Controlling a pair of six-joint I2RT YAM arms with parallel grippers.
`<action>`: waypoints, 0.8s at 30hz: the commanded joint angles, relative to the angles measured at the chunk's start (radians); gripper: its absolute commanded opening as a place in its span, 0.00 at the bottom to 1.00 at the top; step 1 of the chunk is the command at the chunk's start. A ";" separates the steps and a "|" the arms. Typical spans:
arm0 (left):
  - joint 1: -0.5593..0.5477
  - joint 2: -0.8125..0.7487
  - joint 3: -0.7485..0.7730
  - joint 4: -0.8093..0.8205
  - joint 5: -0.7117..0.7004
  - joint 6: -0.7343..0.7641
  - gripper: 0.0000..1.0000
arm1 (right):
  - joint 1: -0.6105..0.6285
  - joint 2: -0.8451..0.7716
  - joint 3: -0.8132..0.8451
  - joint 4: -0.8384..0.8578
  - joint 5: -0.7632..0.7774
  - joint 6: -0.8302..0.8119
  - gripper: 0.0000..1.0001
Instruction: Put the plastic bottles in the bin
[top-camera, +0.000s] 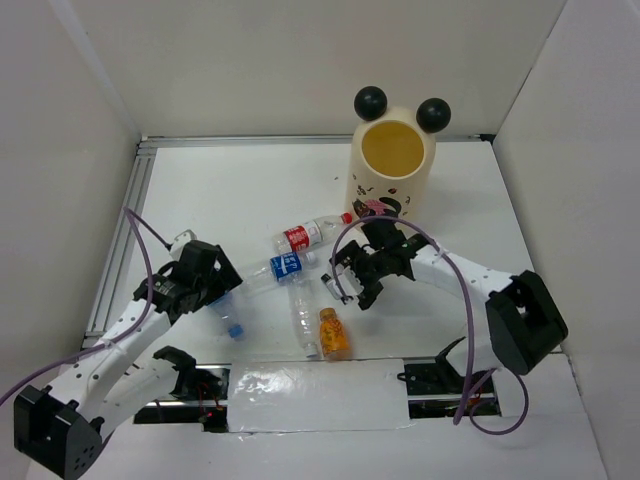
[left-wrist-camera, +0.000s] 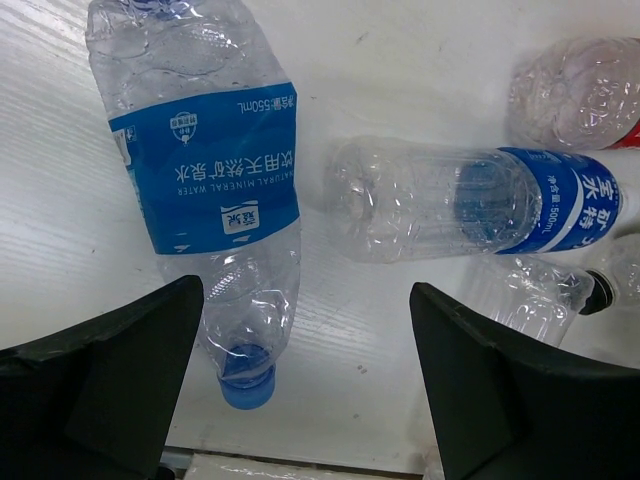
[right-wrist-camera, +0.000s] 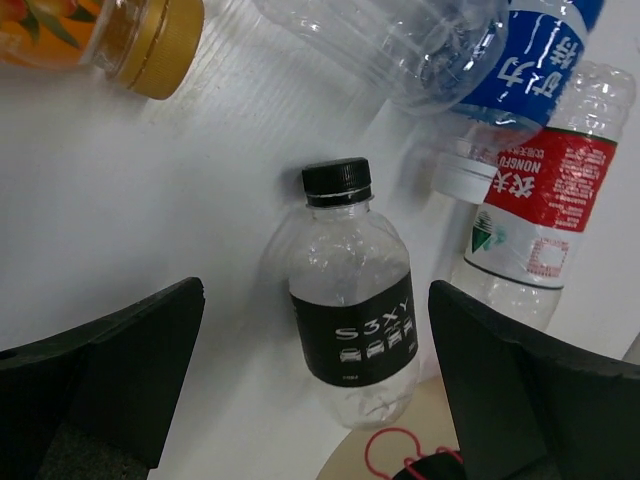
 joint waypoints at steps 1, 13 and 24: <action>-0.004 0.011 0.004 0.029 -0.029 -0.044 0.97 | 0.031 0.061 0.058 0.067 0.054 -0.101 1.00; -0.004 -0.008 -0.017 0.029 -0.029 -0.064 0.97 | 0.071 0.350 0.216 0.023 0.245 -0.121 0.84; -0.004 -0.015 -0.083 0.049 -0.008 -0.098 0.97 | 0.071 0.229 0.323 -0.273 -0.032 -0.124 0.44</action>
